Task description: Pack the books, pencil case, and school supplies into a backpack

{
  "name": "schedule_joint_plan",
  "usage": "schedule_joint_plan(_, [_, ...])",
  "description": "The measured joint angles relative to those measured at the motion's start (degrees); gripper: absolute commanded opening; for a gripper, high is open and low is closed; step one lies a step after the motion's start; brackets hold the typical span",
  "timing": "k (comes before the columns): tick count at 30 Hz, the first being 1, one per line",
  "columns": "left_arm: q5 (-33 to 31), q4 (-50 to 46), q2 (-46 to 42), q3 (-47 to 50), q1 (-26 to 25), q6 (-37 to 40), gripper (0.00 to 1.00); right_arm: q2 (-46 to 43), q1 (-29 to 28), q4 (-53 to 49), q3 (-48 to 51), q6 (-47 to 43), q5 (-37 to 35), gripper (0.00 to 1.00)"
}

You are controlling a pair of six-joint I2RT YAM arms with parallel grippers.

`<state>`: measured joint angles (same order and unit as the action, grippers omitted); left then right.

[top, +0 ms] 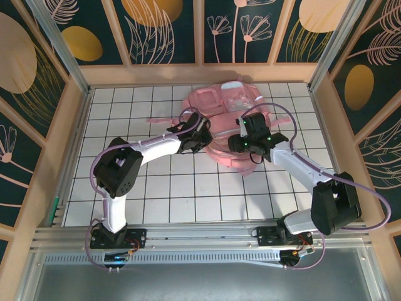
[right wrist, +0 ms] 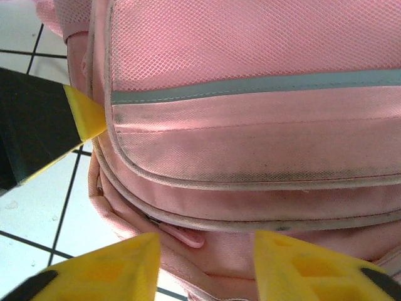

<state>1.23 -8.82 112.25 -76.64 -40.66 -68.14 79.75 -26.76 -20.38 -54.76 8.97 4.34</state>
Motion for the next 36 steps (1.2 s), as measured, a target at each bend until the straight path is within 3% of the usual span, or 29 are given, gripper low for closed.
schedule_joint_plan(16, [5.53, -1.11, -5.27, -1.16, 0.22, -0.04, 0.0, -1.27, -3.67, -0.85, 1.77, -3.78, 2.62, 0.53])
schedule_joint_plan(18, [5.66, -1.16, -5.27, -1.16, 0.22, -0.07, 0.0, -1.27, -3.67, -0.81, 2.1, -4.37, 3.8, 0.45])
schedule_joint_plan(20, [5.68, -1.31, -5.27, -1.16, 0.24, -0.09, 0.0, -1.27, -3.67, -0.44, 3.02, -5.25, 5.18, 0.29])
schedule_joint_plan(21, [5.68, -1.42, -5.27, -1.14, 0.26, -0.11, 0.07, -1.25, -3.67, -0.13, 3.65, -5.66, 5.73, 0.23])
schedule_joint_plan(22, [5.68, -1.42, -5.27, -0.96, 0.26, -0.13, 0.25, -1.16, -3.67, 0.35, 4.61, -5.88, 6.43, 0.17])
schedule_joint_plan(23, [5.75, -1.36, -5.29, -0.63, 0.28, -0.17, 0.31, -0.98, -3.67, 0.81, 5.51, -6.01, 7.17, 0.14])
schedule_joint_plan(28, [6.32, -0.24, -5.49, 1.53, 0.61, -0.52, 0.35, 1.16, -4.9, 2.23, 8.5, -5.68, 10.75, 0.06])
schedule_joint_plan(36, [6.47, 1.14, -4.87, 2.89, 1.4, -0.39, 0.34, 1.88, -5.49, 2.62, 8.87, -5.64, 13.33, 0.0])
